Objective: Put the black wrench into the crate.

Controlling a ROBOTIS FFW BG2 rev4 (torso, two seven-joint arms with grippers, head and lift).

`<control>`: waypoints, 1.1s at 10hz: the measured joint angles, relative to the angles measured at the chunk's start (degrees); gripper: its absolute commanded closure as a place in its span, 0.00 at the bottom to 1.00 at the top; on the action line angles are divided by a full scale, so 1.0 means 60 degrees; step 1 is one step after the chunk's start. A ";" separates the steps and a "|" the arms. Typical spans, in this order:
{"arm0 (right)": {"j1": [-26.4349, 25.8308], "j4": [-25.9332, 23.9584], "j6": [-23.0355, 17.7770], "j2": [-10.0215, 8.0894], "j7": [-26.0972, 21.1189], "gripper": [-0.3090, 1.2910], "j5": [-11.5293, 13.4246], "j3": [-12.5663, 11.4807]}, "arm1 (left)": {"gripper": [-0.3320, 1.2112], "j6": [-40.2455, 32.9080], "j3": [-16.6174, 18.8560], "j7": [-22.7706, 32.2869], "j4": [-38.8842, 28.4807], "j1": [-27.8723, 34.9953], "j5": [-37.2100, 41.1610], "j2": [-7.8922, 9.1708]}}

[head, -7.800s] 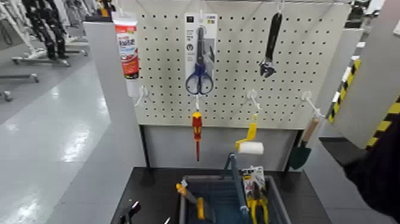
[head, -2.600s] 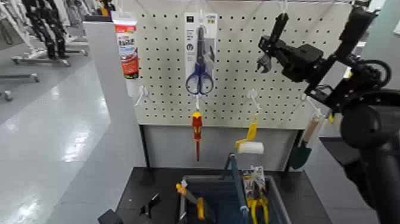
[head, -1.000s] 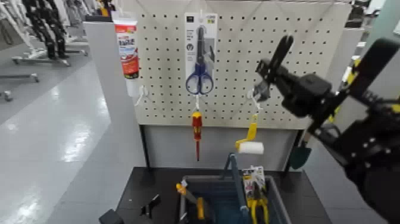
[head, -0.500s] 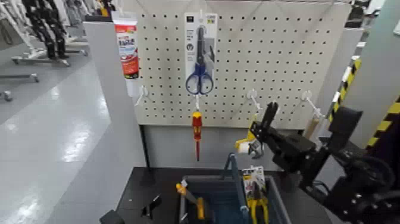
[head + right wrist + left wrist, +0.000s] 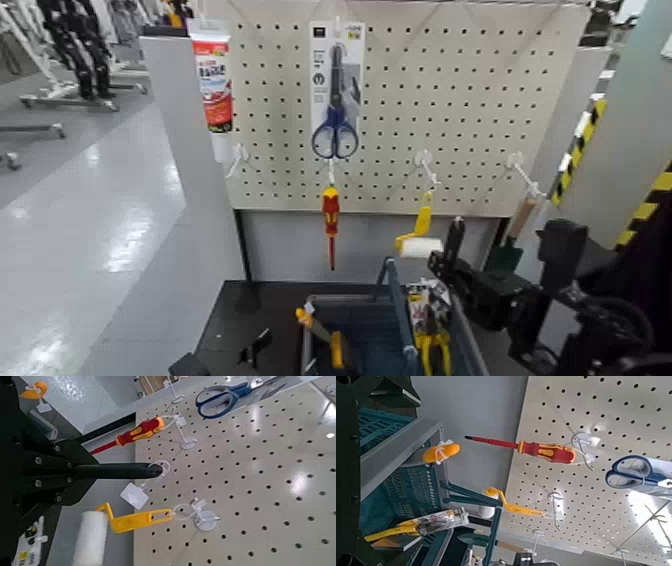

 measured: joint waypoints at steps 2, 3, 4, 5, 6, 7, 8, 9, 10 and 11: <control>0.0197 0.0427 -0.0002 0.0061 0.0017 0.93 0.0254 -0.0042 | 0.28 -0.0009 0.0003 0.0000 0.0003 0.0000 0.0008 -0.0011; 0.0228 0.0768 -0.0007 0.0074 0.0114 0.93 0.0363 0.0012 | 0.28 -0.0009 0.0006 0.0000 0.0009 -0.0007 0.0008 -0.0015; 0.0234 0.1126 -0.0063 0.0103 0.0281 0.93 0.0444 0.0061 | 0.28 -0.0009 0.0007 -0.0005 0.0015 -0.0018 0.0008 -0.0015; 0.0231 0.1530 -0.0168 0.0160 0.0447 0.93 0.0571 0.0112 | 0.28 -0.0009 0.0008 -0.0014 0.0018 -0.0028 0.0007 -0.0009; 0.0212 0.1838 -0.0251 0.0185 0.0508 0.93 0.0668 0.0170 | 0.28 -0.0015 0.0008 -0.0014 0.0018 -0.0039 -0.0002 -0.0007; 0.0198 0.2103 -0.0328 0.0198 0.0545 0.81 0.0702 0.0205 | 0.28 -0.0022 0.0008 -0.0014 0.0018 -0.0043 -0.0005 0.0000; 0.0192 0.2331 -0.0363 0.0222 0.0562 0.55 0.0707 0.0214 | 0.28 -0.0024 0.0017 -0.0014 0.0018 -0.0040 -0.0006 0.0001; 0.0186 0.2476 -0.0368 0.0267 0.0602 0.43 0.0701 0.0188 | 0.28 -0.0024 0.0021 -0.0014 0.0018 -0.0031 -0.0006 0.0001; 0.0180 0.2520 -0.0367 0.0297 0.0607 0.31 0.0699 0.0147 | 0.28 -0.0024 0.0023 -0.0014 0.0018 -0.0030 -0.0006 0.0000; 0.0183 0.2528 -0.0464 0.0301 0.0661 0.20 0.0699 0.0127 | 0.28 -0.0024 0.0024 -0.0014 0.0018 -0.0029 -0.0006 -0.0001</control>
